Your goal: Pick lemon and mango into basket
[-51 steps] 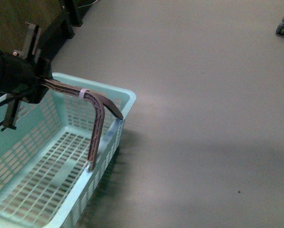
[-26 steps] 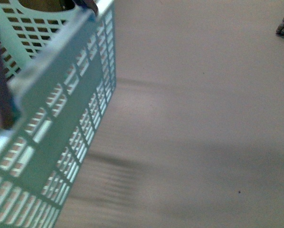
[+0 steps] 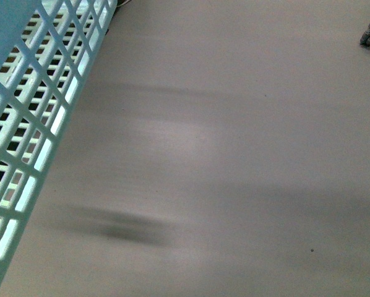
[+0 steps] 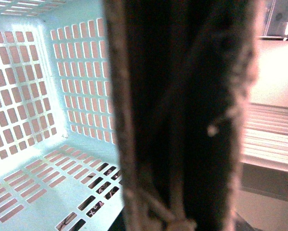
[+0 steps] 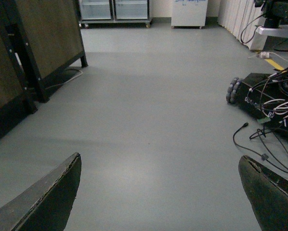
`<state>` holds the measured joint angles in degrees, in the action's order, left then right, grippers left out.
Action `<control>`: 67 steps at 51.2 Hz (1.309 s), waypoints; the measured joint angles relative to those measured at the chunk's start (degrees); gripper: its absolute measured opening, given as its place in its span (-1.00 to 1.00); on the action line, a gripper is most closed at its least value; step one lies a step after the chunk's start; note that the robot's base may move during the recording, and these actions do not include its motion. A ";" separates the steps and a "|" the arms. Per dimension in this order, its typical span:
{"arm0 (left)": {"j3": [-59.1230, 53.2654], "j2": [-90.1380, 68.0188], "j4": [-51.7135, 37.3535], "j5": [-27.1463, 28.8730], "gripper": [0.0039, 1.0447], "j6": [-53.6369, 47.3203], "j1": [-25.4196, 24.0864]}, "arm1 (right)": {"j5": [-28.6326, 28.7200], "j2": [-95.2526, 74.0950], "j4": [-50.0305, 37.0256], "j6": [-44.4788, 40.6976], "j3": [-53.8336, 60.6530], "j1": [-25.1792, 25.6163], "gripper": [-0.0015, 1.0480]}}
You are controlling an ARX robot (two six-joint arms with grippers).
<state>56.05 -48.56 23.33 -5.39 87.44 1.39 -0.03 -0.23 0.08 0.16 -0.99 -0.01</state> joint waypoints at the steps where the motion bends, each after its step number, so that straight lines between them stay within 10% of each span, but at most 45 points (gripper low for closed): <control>1: 0.00 -0.22 0.07 -0.02 -0.90 0.07 -0.02 | 0.00 0.00 0.00 0.00 0.00 0.00 0.83; 67: -0.02 -0.55 0.13 -0.20 -0.91 0.26 -0.02 | 0.02 0.00 0.00 -0.02 0.00 0.00 0.83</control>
<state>56.03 -49.10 23.46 -5.58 87.70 1.37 -0.01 -0.23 0.08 0.14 -0.99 -0.01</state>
